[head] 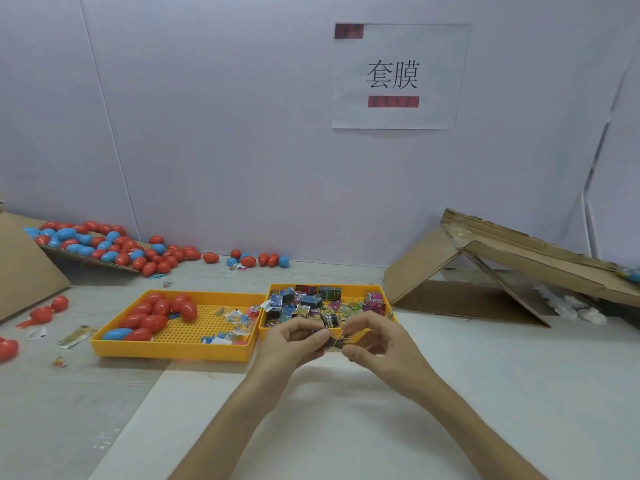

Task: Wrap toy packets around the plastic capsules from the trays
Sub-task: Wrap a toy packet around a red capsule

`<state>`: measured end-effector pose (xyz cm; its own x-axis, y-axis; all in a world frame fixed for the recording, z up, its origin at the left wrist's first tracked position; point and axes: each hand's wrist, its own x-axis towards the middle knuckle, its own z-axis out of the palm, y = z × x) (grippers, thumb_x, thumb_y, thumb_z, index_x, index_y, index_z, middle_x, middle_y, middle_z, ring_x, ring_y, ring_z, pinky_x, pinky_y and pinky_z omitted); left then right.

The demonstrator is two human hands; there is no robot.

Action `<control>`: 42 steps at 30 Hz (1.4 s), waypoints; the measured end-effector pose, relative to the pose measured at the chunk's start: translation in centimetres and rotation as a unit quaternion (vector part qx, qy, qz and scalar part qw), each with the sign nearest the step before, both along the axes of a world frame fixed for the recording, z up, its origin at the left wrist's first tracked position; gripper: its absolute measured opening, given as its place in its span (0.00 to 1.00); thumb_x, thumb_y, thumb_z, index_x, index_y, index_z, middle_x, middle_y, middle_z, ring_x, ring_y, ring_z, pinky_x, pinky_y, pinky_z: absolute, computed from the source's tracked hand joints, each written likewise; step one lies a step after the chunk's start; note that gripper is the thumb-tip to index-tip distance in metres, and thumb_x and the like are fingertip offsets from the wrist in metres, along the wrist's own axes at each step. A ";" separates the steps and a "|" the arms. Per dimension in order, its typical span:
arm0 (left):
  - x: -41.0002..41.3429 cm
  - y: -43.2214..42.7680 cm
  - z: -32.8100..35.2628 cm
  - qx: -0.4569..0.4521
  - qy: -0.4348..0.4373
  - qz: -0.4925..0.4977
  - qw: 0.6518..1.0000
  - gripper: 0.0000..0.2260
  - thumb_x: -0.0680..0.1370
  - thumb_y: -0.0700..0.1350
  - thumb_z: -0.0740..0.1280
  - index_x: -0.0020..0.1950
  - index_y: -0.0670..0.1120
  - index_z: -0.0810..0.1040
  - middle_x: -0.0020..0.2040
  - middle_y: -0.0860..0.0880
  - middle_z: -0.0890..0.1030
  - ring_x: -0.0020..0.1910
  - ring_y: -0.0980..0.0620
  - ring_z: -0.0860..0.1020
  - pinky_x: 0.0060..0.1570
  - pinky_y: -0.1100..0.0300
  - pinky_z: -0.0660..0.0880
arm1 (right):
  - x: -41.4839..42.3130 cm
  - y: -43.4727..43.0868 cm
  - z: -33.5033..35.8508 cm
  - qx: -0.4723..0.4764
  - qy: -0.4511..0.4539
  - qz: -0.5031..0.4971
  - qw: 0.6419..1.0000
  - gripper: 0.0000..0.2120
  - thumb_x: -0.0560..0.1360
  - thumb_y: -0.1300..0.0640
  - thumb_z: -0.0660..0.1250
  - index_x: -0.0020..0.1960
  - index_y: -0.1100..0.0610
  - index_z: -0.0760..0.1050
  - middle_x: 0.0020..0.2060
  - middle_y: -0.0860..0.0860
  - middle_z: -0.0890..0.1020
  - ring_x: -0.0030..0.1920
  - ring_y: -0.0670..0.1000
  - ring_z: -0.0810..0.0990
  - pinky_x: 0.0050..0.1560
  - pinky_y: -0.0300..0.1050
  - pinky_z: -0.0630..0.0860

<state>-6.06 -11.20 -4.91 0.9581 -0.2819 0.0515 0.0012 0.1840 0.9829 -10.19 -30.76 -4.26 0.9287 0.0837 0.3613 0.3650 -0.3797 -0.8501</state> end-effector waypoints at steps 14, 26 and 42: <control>0.3 0.3 0.3 0.029 -0.035 0.030 0.999 0.06 0.75 0.37 0.74 0.50 0.38 0.82 0.45 0.42 0.87 0.49 0.45 0.86 0.51 0.55 0.82 | 0.7 -2.4 1.9 0.411 0.046 -0.003 0.910 0.04 0.73 0.57 0.69 0.44 0.58 0.78 0.39 0.52 0.84 0.37 0.47 0.82 0.38 0.37 0.78; 0.1 0.0 -0.5 0.302 -0.243 0.011 0.922 0.03 0.75 0.48 0.74 0.46 0.57 0.83 0.46 0.64 0.83 0.51 0.64 0.79 0.46 0.68 0.72 | 1.2 -1.1 0.2 0.274 0.109 -0.074 0.953 0.04 0.77 0.65 0.69 0.51 0.60 0.81 0.38 0.51 0.84 0.35 0.49 0.83 0.36 0.39 0.77; 9.3 14.3 3.5 0.649 -0.049 0.288 0.703 0.30 0.75 0.68 0.66 0.72 0.54 0.71 0.71 0.44 0.72 0.70 0.41 0.68 0.65 0.41 0.69 | 1.3 -1.2 0.0 0.222 0.109 -0.100 0.964 0.03 0.76 0.64 0.72 0.49 0.58 0.80 0.40 0.52 0.82 0.36 0.49 0.83 0.39 0.43 0.77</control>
<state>3.21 3.10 -1.37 0.9420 0.2814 0.1829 0.2152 -0.9245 0.3145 -8.84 -31.92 -4.27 0.9684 -0.2220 0.1140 0.1160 -0.0040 -0.9932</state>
